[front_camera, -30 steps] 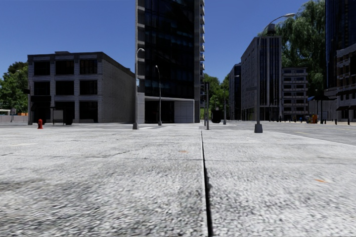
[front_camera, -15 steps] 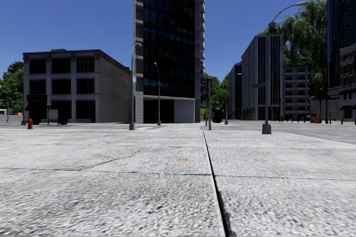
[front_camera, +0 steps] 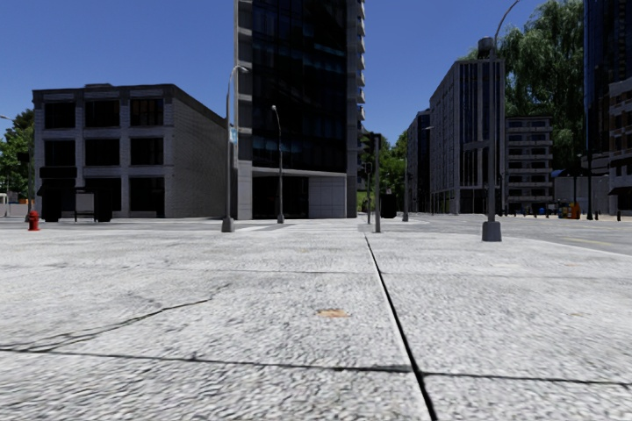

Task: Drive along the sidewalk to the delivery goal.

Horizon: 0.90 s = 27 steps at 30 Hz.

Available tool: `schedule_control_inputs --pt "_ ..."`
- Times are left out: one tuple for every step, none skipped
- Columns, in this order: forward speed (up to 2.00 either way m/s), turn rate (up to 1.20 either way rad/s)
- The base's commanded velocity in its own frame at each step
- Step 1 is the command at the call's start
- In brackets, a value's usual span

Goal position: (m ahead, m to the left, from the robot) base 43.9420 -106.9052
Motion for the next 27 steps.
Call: schedule_control_inputs --pt "2.00 0.00" --pt "2.00 0.00" --pt "2.00 0.00" --pt "2.00 0.00" --pt "2.00 0.00" --pt "2.00 0.00" --pt "2.00 0.00" --pt "2.00 0.00" --pt "2.00 0.00" --pt "2.00 0.00" --pt "2.00 0.00" --pt "2.00 0.00" --pt "2.00 0.00" --pt "2.00 0.00" --pt "2.00 0.00" --pt "2.00 0.00" --pt "2.00 0.00" --pt "2.00 0.00" --pt "2.00 0.00" --pt "2.00 0.00" --pt "2.00 0.00" --pt "2.00 0.00" --pt "2.00 0.00" --pt "2.00 0.00" --pt "2.00 0.00" --pt "2.00 0.00" --pt "2.00 0.00"
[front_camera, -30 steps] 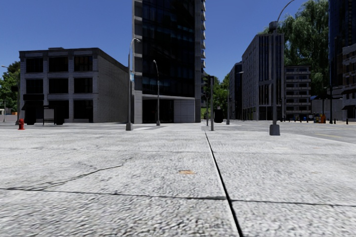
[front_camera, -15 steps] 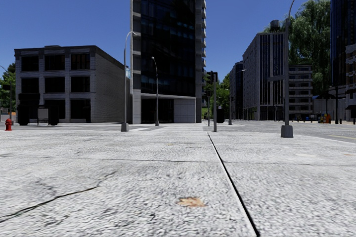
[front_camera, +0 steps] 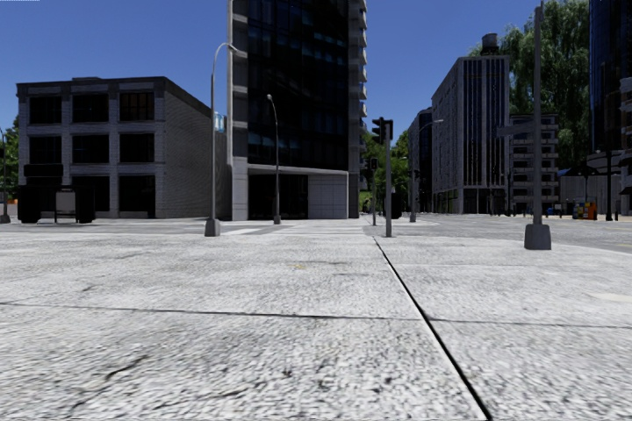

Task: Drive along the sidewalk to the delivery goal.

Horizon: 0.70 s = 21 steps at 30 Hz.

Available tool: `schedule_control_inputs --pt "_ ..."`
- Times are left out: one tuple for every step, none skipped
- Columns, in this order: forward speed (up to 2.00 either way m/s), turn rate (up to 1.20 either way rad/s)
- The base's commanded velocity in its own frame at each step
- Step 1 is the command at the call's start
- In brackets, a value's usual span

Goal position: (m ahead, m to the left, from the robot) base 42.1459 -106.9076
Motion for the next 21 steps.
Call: schedule_control_inputs --pt "2.00 0.00" --pt "2.00 0.00" --pt "2.00 0.00" --pt "2.00 0.00" --pt "2.00 0.00" --pt "2.00 0.00" --pt "2.00 0.00" --pt "2.00 0.00" --pt "2.00 0.00" --pt "2.00 0.00" --pt "2.00 0.00" --pt "2.00 0.00" --pt "2.00 0.00" --pt "2.00 0.00" --pt "2.00 0.00" --pt "2.00 0.00" --pt "2.00 0.00" --pt "2.00 0.00" --pt "2.00 0.00" --pt "2.00 0.00" --pt "2.00 0.00"
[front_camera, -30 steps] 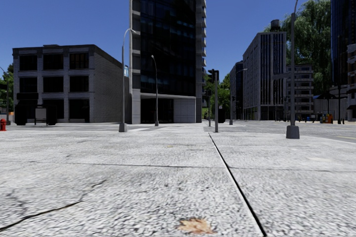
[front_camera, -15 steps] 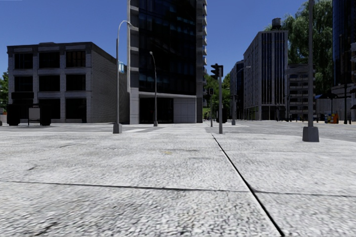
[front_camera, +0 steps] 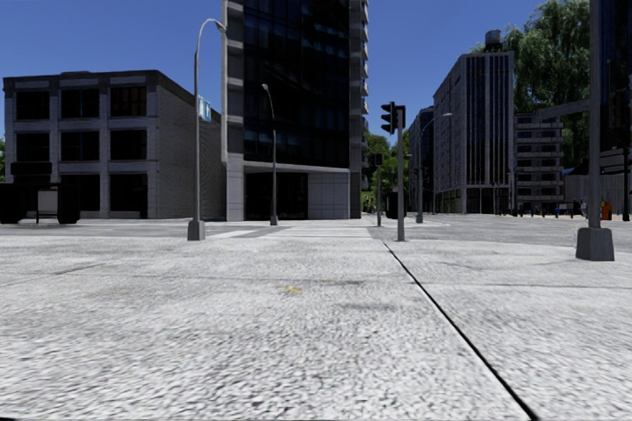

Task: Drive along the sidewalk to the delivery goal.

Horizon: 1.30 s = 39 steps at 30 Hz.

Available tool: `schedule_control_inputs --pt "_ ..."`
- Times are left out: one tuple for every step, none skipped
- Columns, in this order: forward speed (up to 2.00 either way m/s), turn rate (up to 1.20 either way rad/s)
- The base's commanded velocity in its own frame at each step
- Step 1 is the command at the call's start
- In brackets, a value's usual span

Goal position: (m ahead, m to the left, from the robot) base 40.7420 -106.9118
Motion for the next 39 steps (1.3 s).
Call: schedule_control_inputs --pt "2.00 0.00" --pt "2.00 0.00" --pt "2.00 0.00" --pt "2.00 0.00" --pt "2.00 0.00" --pt "2.00 0.00" --pt "2.00 0.00" --pt "2.00 0.00" --pt "2.00 0.00" --pt "2.00 0.00" --pt "2.00 0.00" --pt "2.00 0.00" --pt "2.00 0.00" --pt "2.00 0.00" --pt "2.00 0.00" --pt "2.00 0.00" --pt "2.00 0.00" --pt "2.00 0.00" --pt "2.00 0.00" --pt "2.00 0.00" --pt "2.00 0.00" --pt "2.00 0.00" --pt "2.00 0.00" --pt "2.00 0.00" --pt "2.00 0.00" --pt "2.00 0.00" --pt "2.00 0.00" --pt "2.00 0.00" --pt "2.00 0.00" --pt "2.00 0.00" --pt "2.00 0.00" --pt "2.00 0.00" --pt "2.00 0.00" --pt "2.00 0.00" --pt "2.00 0.00" --pt "2.00 0.00" --pt "2.00 0.00" --pt "2.00 0.00" --pt "2.00 0.00"
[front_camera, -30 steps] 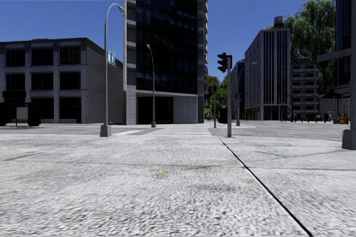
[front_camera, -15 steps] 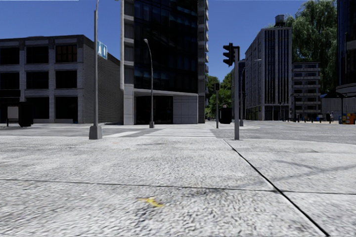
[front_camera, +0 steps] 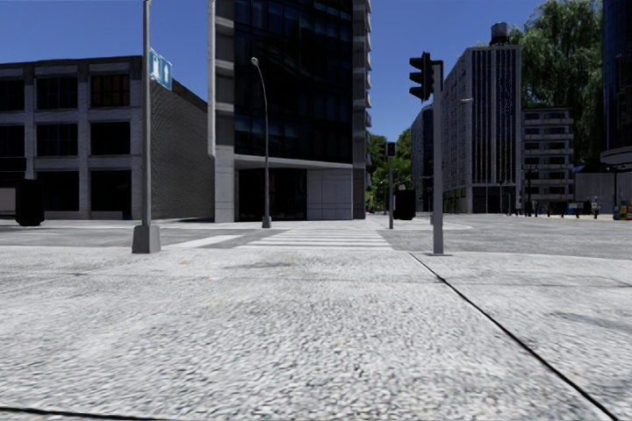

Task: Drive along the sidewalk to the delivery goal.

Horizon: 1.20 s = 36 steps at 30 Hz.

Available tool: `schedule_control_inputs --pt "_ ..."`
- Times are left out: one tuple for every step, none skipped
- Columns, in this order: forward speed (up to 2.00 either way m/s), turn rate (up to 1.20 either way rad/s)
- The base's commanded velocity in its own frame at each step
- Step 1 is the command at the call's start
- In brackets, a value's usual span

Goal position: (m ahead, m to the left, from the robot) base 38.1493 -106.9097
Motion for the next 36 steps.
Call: schedule_control_inputs --pt "2.00 0.00" --pt "2.00 0.00" --pt "2.00 0.00" --pt "2.00 0.00" --pt "2.00 0.00" --pt "2.00 0.00" --pt "2.00 0.00" --pt "2.00 0.00" --pt "2.00 0.00" --pt "2.00 0.00" --pt "2.00 0.00" --pt "2.00 0.00" --pt "2.00 0.00" --pt "2.00 0.00" --pt "2.00 0.00" --pt "2.00 0.00" --pt "2.00 0.00" --pt "2.00 0.00" --pt "2.00 0.00" --pt "2.00 0.00" --pt "2.00 0.00" --pt "2.00 0.00" --pt "2.00 0.00" --pt "2.00 0.00" --pt "2.00 0.00" --pt "2.00 0.00" --pt "2.00 0.00" --pt "2.00 0.00" --pt "2.00 0.00" --pt "2.00 0.00" --pt "2.00 0.00" --pt "2.00 0.00" --pt "2.00 0.00" --pt "2.00 0.00" --pt "2.00 0.00" --pt "2.00 0.00"
